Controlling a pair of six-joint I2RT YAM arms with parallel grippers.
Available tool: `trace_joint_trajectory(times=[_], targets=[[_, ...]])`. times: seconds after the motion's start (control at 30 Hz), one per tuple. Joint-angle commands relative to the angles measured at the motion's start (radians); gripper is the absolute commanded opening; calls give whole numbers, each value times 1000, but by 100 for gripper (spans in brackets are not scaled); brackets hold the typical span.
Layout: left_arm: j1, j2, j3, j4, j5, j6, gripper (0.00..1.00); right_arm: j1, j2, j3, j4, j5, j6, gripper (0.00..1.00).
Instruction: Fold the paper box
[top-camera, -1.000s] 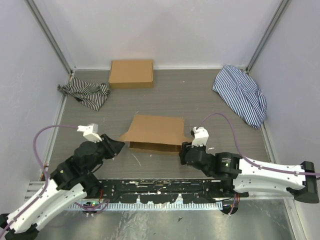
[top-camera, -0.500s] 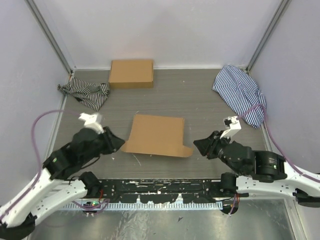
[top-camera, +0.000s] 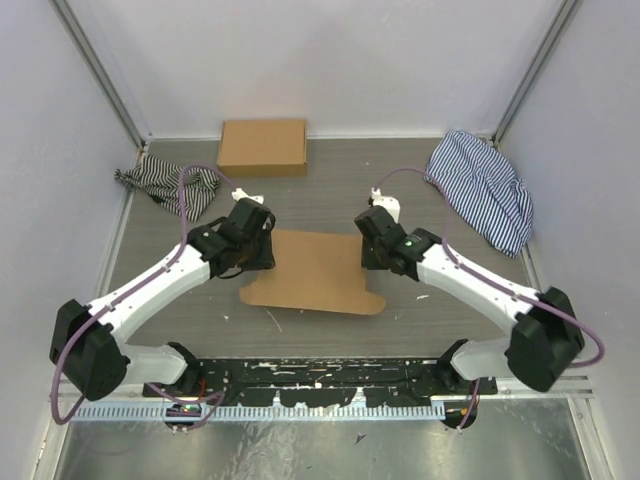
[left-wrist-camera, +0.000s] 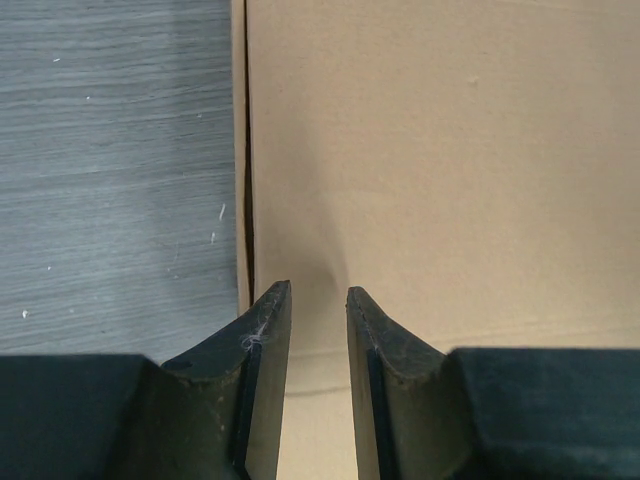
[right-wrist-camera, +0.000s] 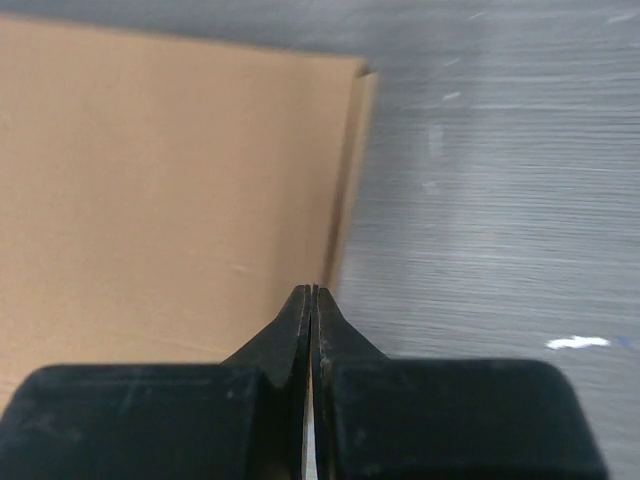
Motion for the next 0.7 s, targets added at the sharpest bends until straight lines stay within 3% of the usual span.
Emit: trace_joint_trajectory(times=[0.0, 0.37, 0.67], targets=[[23, 74, -52, 65, 65, 40, 35, 10, 115, -25, 158, -294, -88, 3], [29, 274, -132, 183, 113, 20, 34, 10, 238, -81, 241, -272, -61, 1], [54, 290, -27, 162, 95, 31, 35, -52, 338, 86, 195, -238, -123, 1]])
